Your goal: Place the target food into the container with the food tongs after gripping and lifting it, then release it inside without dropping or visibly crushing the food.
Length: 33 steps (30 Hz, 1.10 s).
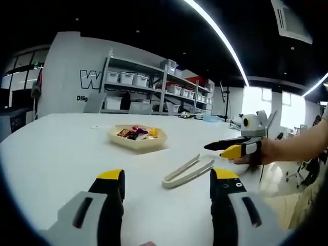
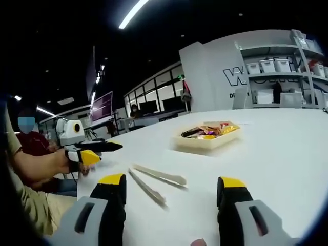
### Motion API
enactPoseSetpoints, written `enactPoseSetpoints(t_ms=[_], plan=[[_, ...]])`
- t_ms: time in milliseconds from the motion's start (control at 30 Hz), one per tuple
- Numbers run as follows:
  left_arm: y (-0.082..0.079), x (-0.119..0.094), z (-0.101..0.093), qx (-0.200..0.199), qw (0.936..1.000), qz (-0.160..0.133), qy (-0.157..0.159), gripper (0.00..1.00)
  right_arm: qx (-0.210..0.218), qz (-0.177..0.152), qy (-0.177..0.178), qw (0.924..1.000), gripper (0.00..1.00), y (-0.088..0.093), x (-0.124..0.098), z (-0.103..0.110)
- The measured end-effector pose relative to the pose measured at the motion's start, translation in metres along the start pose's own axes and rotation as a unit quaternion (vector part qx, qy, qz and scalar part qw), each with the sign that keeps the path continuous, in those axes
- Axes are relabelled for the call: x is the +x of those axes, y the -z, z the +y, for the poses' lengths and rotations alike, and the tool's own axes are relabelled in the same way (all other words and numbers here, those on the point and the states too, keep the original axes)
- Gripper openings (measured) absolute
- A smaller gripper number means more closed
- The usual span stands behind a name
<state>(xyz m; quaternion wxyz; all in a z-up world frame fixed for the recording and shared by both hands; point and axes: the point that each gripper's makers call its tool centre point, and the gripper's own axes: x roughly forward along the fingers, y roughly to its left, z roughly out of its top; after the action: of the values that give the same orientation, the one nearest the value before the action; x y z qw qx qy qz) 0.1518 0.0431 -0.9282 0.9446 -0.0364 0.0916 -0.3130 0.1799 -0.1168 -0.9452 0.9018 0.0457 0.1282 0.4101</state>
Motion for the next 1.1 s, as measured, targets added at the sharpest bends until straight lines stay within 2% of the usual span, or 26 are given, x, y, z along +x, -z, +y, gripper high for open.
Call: enactPoseSetpoints(t_ms=[167,233,367,500,733,1100], plan=[[-0.008,0.004,-0.003,0.015,0.9997,0.017,-0.008,0.74,-0.006,0.013,0.013,0.9998,0.79,-0.003,-0.001,0.002],[-0.012,0.006,-0.003,0.015,0.9995,0.024,-0.011,0.79,-0.009,0.024,0.018,0.9995,0.84,-0.004,0.000,0.005],[-0.021,0.008,-0.003,0.015,0.9990,0.038,-0.021,0.90,-0.010,0.045,0.027,0.9986,0.88,-0.007,-0.001,0.010],[-0.030,0.008,-0.002,0.008,0.9987,0.040,-0.030,0.97,-0.005,0.039,0.028,0.9989,0.92,-0.020,-0.003,0.014],[-0.029,0.006,-0.006,-0.001,0.9976,0.064,-0.028,0.99,0.000,0.049,0.040,0.9980,0.96,-0.031,-0.006,0.015],[-0.029,0.001,-0.007,-0.027,0.9963,0.076,-0.029,0.99,0.007,0.067,0.044,0.9968,0.99,-0.036,-0.008,0.019]])
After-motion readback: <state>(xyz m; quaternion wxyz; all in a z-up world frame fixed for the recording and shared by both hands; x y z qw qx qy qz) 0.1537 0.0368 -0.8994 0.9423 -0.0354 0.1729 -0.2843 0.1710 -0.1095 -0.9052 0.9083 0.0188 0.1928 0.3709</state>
